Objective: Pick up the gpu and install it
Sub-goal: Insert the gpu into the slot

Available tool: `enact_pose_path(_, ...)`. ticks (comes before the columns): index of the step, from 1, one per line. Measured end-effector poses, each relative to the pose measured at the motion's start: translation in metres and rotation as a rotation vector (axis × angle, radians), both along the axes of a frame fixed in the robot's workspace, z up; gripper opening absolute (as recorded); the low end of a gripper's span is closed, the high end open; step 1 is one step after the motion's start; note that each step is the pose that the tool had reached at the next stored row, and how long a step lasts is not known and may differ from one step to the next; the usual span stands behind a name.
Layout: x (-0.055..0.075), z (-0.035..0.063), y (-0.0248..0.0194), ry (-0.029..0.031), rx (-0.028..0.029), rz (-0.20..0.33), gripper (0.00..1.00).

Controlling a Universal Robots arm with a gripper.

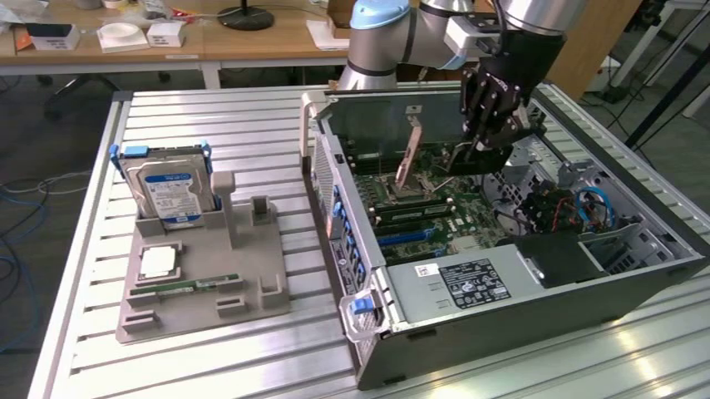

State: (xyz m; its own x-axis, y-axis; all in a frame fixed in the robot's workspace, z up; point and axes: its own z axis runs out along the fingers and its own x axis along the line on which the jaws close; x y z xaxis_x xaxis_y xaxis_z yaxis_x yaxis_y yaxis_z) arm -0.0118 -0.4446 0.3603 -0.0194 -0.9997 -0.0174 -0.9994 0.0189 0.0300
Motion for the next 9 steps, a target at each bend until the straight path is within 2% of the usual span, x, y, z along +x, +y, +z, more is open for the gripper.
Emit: enact_pose_path(9, -0.0028, -0.0065, 0.0, -0.0038, 0.0, 0.0, 0.26)
